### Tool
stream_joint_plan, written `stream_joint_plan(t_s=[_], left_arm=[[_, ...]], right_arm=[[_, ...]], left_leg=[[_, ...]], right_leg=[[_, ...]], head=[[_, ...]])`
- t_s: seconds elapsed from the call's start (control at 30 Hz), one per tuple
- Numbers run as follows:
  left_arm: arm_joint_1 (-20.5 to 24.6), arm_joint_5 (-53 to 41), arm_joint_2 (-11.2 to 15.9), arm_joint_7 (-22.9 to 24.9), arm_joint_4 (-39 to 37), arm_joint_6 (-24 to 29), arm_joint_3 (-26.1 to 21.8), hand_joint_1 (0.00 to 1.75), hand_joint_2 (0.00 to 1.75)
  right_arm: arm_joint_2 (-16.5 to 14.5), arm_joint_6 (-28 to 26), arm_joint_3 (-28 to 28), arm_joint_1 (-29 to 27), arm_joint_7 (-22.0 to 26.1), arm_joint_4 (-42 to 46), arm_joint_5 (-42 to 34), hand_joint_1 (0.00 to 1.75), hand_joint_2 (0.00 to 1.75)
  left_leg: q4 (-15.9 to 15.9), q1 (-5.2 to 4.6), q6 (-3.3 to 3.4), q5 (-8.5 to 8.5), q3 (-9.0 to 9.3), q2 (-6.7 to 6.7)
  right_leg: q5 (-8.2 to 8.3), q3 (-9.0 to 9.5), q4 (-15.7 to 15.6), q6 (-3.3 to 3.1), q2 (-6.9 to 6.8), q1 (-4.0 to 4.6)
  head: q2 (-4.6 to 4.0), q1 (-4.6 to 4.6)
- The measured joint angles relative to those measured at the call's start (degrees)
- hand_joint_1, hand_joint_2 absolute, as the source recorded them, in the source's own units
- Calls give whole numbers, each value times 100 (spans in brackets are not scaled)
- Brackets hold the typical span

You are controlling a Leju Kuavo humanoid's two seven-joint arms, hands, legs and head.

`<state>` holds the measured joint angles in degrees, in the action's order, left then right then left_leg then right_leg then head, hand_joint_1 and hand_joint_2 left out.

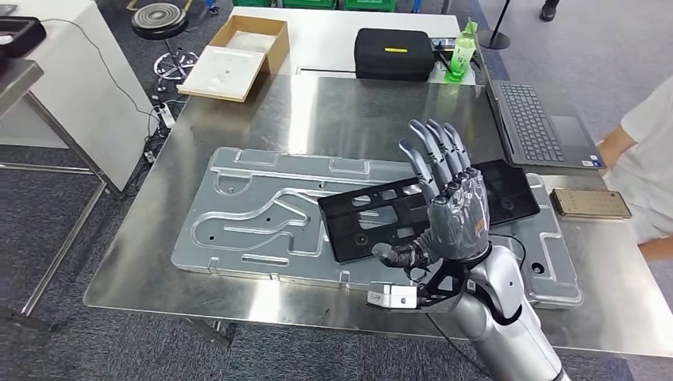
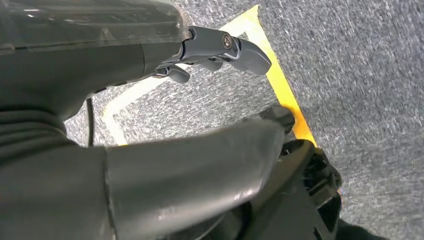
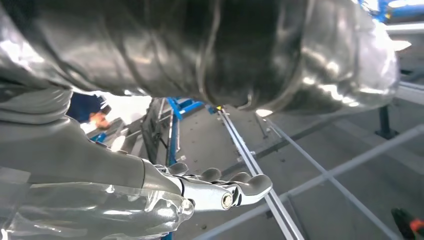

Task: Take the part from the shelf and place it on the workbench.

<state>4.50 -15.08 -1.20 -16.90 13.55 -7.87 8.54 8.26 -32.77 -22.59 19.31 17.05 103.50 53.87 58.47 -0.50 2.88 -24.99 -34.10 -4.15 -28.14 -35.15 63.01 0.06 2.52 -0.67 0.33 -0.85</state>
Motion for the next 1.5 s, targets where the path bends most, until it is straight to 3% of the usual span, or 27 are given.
stream_joint_plan(t_s=[0.07, 0.13, 0.17, 0.2, 0.27, 0.33, 0.37, 0.43, 0.5, 0.57, 0.63, 0.67, 0.73, 0.8, 0.83, 0.87, 0.9, 0.97, 1.03, 1.1, 1.17, 1.23, 1.3, 1.37, 1.4, 1.43, 1.5], left_arm=[[17, -42, -2, 0, 0, 19, 39, 0, 0], [25, -60, 14, 3, 0, 25, 64, 0, 0], [26, -62, 23, 4, 1, 24, 75, 0, 0], [32, -64, 31, 5, 1, 23, 87, 0, 0], [54, -63, 34, 6, 1, 22, 107, 0, 0], [69, -62, 34, 7, 0, 24, 119, 0, 0], [68, -62, 35, 7, 0, 25, 125, 0, 0], [64, -64, 39, 1, 0, 24, 131, 0, 0], [84, -66, 42, -19, 1, 23, 135, 0, 0], [147, -65, 38, -45, 2, 26, 139, 0, 0], [210, -62, 28, -60, 3, 49, 140, 0, 0], [225, -58, 11, -64, 7, 64, 140, 0, 0], [246, -46, -28, -77, 16, 93, 140, 0, 0], [261, -27, -76, -97, 21, 131, 139, 0, 0], [260, -14, -99, -104, 22, 151, 139, 0, 0], [249, -1, -119, -109, 22, 167, 138, 0, 0], [232, 9, -134, -112, 22, 179, 138, 0, 0], [194, 27, -147, -114, 22, 215, 138, 0, 0], [172, 49, -152, -114, 22, 284, 137, 0, 0], [152, 66, -153, -116, 22, 363, 131, 0, 0], [111, 89, -141, -126, 22, 435, 118, 0, 0], [80, 120, -131, -156, 22, 485, 99, 0, 0], [90, 139, -130, -202, 32, 504, 84, 0, 0], [106, 144, -129, -243, 51, 520, 69, 0, 0], [104, 145, -128, -256, 58, 527, 59, 0, 0], [98, 146, -123, -267, 61, 534, 48, 0, 0], [91, 150, -112, -283, 67, 541, 32, 0, 0]], right_arm=[[7, -4, 1, -26, -27, 74, 28, 0, 0], [14, -2, 1, -40, -40, 124, 52, 0, 0], [15, 1, 1, -41, -44, 141, 61, 0, 0], [17, 2, 1, -44, -47, 159, 66, 0, 0], [19, 4, 1, -53, -50, 186, 72, 0, 0], [20, 5, 1, -70, -50, 194, 73, 0, 0], [20, 5, 1, -79, -50, 194, 75, 0, 0], [20, 6, 1, -86, -51, 195, 88, 0, 0], [20, 26, 1, -57, -56, 208, 125, 0, 0], [37, 100, 1, 65, -79, 224, 200, 0, 0], [64, 202, 1, 282, -117, 229, 286, 0, 0], [78, 247, 1, 392, -130, 228, 319, 0, 0], [121, 301, 1, 576, -139, 226, 361, 0, 0], [191, 325, 1, 705, -140, 222, 381, 0, 0], [223, 331, 1, 749, -143, 221, 385, 0, 0], [250, 333, 1, 779, -146, 220, 387, 0, 0], [271, 333, 0, 808, -149, 220, 389, 0, 0], [299, 331, -2, 886, -155, 221, 397, 0, 0], [336, 329, -4, 966, -170, 227, 428, 0, 0], [379, 328, -9, 1006, -201, 236, 485, 0, 0], [402, 323, -15, 1032, -225, 255, 532, 0, 0], [418, 308, -19, 1051, -237, 292, 559, 0, 0], [448, 286, -19, 1042, -242, 339, 587, 0, 0], [467, 263, -19, 997, -245, 370, 620, 0, 0], [471, 251, -19, 972, -247, 378, 639, 0, 0], [474, 239, -19, 953, -249, 387, 656, 0, 0], [481, 222, -19, 939, -250, 418, 679, 0, 0]], left_leg=[[24, 5, -55, 4, -36, -97], [15, 10, -124, 23, -61, -185], [41, 6, -156, -1, -76, -156], [145, 3, -191, -81, -123, -67], [679, 26, -264, -407, -361, 197], [1356, 77, -337, -706, -678, 320], [1511, 102, -368, -728, -748, 343], [1215, 148, -418, -485, -581, 408], [468, 148, -435, -163, -184, 625], [57, 112, -364, -57, 4, 768], [18, 85, -256, -52, -15, 680], [0, 87, -214, -35, -11, 622], [-44, 102, -132, 4, 11, 507], [-56, 99, -74, 23, 11, 387], [-52, 91, -56, 26, 8, 317], [-45, 84, -48, 26, 8, 238], [-35, 80, -47, 24, 8, 156], [-9, 80, -57, 16, 10, -6], [30, 72, -90, 1, -15, -154], [49, 80, -151, 1, -62, -283], [44, 102, -219, 9, -99, -370], [224, 88, -282, -112, -191, -141], [826, 88, -338, -440, -478, 223], [1487, 114, -379, -696, -815, 355], [1596, 121, -390, -688, -874, 374], [1481, 123, -393, -576, -814, 395], [731, 113, -368, -212, -416, 562]], right_leg=[[64, 154, -323, -13, 113, 11], [91, 169, -360, -31, 10, 10], [110, 188, -393, -58, -45, 0], [130, 208, -431, -90, -109, -18], [152, 232, -478, -131, -247, -27], [146, 227, -480, -141, -394, -21], [140, 225, -476, -138, -468, -24], [119, 228, -459, -114, -607, -38], [83, 235, -423, -61, -724, -39], [57, 237, -397, 6, -824, -15], [50, 250, -401, 68, -929, -4], [28, 260, -385, 101, -924, -19], [-157, 167, -129, 146, -700, -49], [-509, -162, 553, 155, -393, -55], [-645, -353, 921, 150, -323, -51], [-683, -485, 1154, 144, -288, -49], [-609, -529, 1190, 133, -268, -47], [-204, -335, 669, 96, -182, -50], [98, -51, -21, 62, 69, -60], [133, 54, -287, 49, 193, -54], [145, 79, -326, 14, 72, -57], [165, 119, -378, -48, -68, -80], [166, 143, -406, -93, -226, -74], [152, 146, -406, -108, -396, -61], [143, 150, -405, -105, -474, -60], [133, 160, -404, -98, -547, -61], [105, 200, -403, -70, -681, -56]], head=[[0, -1], [0, 2], [0, -1], [0, -8], [0, -24], [0, -30], [0, -30], [0, -31], [0, -32], [0, -27], [0, -22], [0, -24], [0, -21], [0, -18], [0, -17], [0, -16], [0, -17], [0, -16], [0, -18], [0, -19], [0, -19], [0, -27], [0, -38], [0, -39], [0, -40], [0, -40], [0, -40]])
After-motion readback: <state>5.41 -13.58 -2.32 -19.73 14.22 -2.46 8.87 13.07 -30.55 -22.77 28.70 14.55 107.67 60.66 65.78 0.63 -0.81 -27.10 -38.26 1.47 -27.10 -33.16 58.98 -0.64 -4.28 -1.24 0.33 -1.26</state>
